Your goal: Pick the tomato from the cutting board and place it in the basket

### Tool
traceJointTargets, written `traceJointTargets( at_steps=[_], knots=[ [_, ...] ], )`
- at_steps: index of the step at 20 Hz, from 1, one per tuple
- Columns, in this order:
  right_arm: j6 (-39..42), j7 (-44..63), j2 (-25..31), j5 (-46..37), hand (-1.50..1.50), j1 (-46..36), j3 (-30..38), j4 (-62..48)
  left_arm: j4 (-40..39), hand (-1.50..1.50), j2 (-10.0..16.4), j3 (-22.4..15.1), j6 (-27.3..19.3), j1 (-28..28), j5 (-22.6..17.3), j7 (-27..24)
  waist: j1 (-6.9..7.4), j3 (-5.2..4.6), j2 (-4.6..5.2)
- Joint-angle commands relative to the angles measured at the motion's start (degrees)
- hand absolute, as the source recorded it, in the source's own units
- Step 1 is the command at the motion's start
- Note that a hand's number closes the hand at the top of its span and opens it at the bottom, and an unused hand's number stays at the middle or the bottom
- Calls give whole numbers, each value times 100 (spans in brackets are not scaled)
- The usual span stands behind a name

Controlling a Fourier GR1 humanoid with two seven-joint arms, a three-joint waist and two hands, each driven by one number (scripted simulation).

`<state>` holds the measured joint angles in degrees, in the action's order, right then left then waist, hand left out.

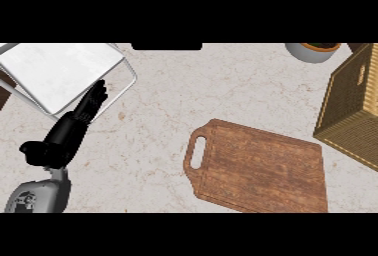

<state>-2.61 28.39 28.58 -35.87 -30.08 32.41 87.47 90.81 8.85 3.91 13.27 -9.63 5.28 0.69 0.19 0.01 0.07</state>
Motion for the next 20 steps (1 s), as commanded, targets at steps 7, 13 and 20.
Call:
traceJointTargets(
  at_steps=[7, 13, 20],
  knots=[
    [-1106, -1759, 297, 183, 150, 361, 228, -1531, 16, 0, 55, 62, 104, -197, -92, 313, 9, 1, -2],
    [-1874, -2641, 472, 645, 150, 81, 784, -2601, -106, 0, 161, 160, 154, -332, -100, 134, 33, 6, 11],
    [-1830, -3473, 1090, 1108, -150, -227, 728, -3752, 134, 0, -204, -190, -89, -56, 177, 76, 30, 3, 6]
  ],
)
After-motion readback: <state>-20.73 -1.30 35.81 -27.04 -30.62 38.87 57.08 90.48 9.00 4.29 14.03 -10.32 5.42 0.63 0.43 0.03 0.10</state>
